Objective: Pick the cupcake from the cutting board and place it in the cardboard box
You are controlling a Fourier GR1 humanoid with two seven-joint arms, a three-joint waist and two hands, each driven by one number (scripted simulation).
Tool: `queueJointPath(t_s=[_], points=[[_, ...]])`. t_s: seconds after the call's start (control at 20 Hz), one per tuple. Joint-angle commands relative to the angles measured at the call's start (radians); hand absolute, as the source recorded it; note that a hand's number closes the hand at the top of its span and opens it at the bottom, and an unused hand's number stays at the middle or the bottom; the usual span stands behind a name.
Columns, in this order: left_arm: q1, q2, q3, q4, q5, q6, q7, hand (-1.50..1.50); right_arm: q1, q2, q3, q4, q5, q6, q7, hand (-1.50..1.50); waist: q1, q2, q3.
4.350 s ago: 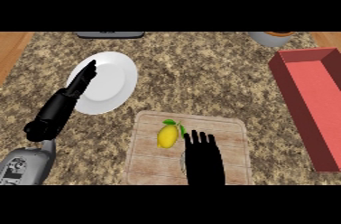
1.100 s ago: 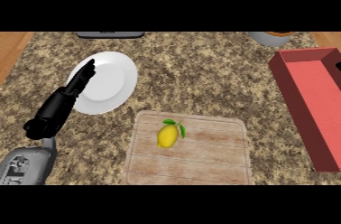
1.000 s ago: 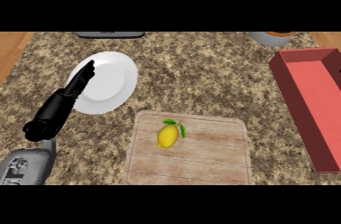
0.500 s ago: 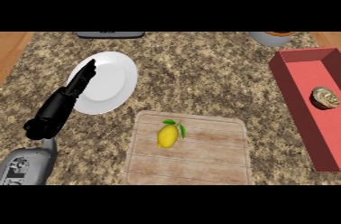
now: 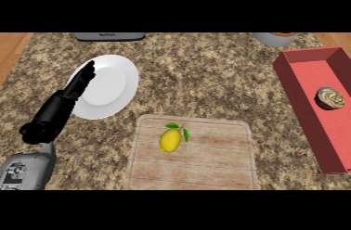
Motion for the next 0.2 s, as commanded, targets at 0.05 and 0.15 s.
queueJointPath(t_s=[0.05, 0.15], points=[[-0.018, 0.008, 0.009, 0.041, -0.019, 0.000, -0.041, 0.00, 0.055, -0.009, -0.145, -0.003, -0.144, -0.053, -0.074, -1.50, 0.009, 0.006, -0.001], [0.010, -0.022, -0.018, 0.024, -0.028, 0.006, -0.031, 0.00, 0.120, -0.025, -0.163, 0.032, -0.153, -0.091, -0.153, -1.50, 0.017, 0.007, -0.001]])
